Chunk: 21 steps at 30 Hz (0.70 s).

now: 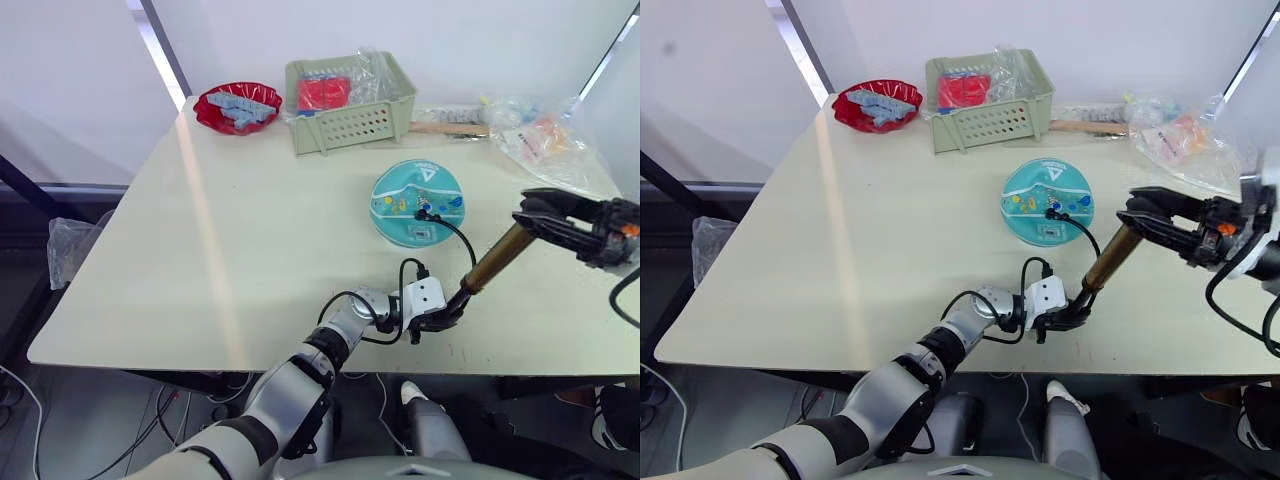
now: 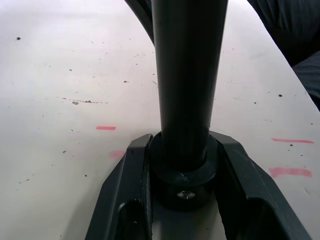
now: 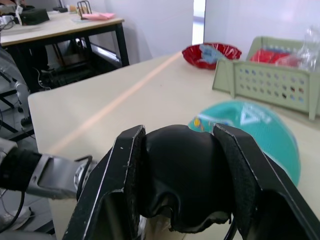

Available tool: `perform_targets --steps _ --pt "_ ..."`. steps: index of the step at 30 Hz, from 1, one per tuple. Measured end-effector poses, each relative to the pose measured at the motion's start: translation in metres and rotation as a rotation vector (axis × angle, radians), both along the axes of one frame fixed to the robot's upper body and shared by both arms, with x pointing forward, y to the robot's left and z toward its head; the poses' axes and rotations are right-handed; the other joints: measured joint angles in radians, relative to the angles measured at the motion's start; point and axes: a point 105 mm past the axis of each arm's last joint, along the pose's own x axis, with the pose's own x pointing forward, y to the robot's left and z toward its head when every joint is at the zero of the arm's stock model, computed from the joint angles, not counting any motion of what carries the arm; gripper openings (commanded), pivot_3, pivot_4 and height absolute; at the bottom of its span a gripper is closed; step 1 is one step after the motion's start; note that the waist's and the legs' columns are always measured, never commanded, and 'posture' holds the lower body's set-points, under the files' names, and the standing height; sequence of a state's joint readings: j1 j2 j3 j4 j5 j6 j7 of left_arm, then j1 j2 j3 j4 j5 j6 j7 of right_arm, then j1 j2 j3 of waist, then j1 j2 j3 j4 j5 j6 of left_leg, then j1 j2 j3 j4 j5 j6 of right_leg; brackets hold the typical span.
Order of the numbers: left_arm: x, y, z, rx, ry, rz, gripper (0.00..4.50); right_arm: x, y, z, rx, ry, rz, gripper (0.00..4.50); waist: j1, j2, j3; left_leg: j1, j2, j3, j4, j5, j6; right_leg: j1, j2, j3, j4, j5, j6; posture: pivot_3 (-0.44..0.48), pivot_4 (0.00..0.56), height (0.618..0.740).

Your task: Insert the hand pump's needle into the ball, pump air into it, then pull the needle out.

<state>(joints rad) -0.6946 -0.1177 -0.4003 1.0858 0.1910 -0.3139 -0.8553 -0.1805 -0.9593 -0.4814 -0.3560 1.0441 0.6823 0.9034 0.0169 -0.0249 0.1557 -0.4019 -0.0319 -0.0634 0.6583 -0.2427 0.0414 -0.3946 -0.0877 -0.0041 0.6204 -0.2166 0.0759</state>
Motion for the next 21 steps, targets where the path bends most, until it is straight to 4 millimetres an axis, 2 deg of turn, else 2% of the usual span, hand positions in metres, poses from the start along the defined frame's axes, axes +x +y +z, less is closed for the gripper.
perform_targets --steps 3,12,16,19,21 --pt "0.0 0.0 0.0 0.0 0.0 0.0 1.19 -0.002 -0.002 0.018 0.013 -0.031 0.009 1.68 0.0 0.0 0.0 0.0 0.0 0.0 0.0 0.0 0.0 0.0 0.0 0.0 0.0 0.0 0.0 0.0 0.15 0.737" --pt "0.0 0.0 0.001 -0.001 -0.001 -0.006 1.19 0.0 -0.005 0.022 0.022 0.007 0.003 1.68 0.0 0.001 0.002 -0.001 0.0 0.0 0.0 0.0 0.0 -0.001 0.0 0.0 0.0 0.0 0.0 0.0 0.15 0.737" --pt "0.0 0.0 0.0 0.0 -0.001 -0.006 1.19 -0.003 -0.007 0.013 -0.031 -0.014 -0.024 1.68 0.0 -0.001 0.0 -0.001 0.001 -0.001 0.0 0.0 0.0 -0.001 0.0 -0.001 -0.001 0.001 0.002 0.0 0.15 0.737" --pt "0.001 0.001 0.0 0.002 -0.003 0.004 1.19 -0.002 -0.005 0.0 -0.035 -0.029 -0.036 1.68 -0.001 -0.004 -0.002 0.001 0.001 0.0 0.0 0.0 0.0 0.0 0.0 -0.001 -0.001 0.001 0.001 0.0 0.15 0.737" --pt "0.001 0.002 -0.001 0.003 -0.004 0.009 1.19 -0.002 -0.003 -0.016 -0.061 -0.019 -0.043 1.68 -0.002 -0.006 -0.004 0.002 0.002 -0.001 0.0 -0.002 -0.004 0.001 0.0 0.0 -0.001 0.0 0.0 0.0 0.15 0.737"
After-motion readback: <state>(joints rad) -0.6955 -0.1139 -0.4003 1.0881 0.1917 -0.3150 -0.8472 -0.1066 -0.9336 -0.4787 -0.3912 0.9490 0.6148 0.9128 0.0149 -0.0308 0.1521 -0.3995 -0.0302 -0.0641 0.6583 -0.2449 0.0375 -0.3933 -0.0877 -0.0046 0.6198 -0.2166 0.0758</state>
